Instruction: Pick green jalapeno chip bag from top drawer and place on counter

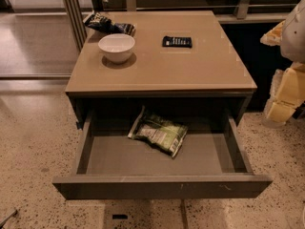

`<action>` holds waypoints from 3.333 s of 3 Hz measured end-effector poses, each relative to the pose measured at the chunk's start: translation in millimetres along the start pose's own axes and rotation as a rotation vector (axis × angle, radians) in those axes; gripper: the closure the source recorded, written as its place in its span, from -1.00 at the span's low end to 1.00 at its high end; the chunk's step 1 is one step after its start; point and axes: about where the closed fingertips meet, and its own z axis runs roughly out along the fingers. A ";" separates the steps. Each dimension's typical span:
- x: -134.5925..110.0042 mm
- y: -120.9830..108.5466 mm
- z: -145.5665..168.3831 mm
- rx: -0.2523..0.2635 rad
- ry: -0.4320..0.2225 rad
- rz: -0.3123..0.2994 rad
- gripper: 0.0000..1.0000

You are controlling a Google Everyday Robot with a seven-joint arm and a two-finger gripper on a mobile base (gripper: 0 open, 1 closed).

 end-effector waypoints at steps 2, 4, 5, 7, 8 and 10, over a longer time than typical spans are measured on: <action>0.0 0.0 0.0 0.000 0.000 0.000 -0.63; -19.1 -15.8 64.3 0.032 -0.147 -0.006 0.30; -33.7 -22.9 117.3 0.033 -0.248 0.008 0.77; -38.2 -31.3 119.2 0.063 -0.265 0.012 1.00; -30.5 -30.6 134.0 0.095 -0.261 0.007 1.00; -51.6 -23.4 224.0 0.114 -0.362 0.050 1.00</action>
Offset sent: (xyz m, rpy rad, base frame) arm 0.0000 0.0000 0.0000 0.0000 0.0000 0.0000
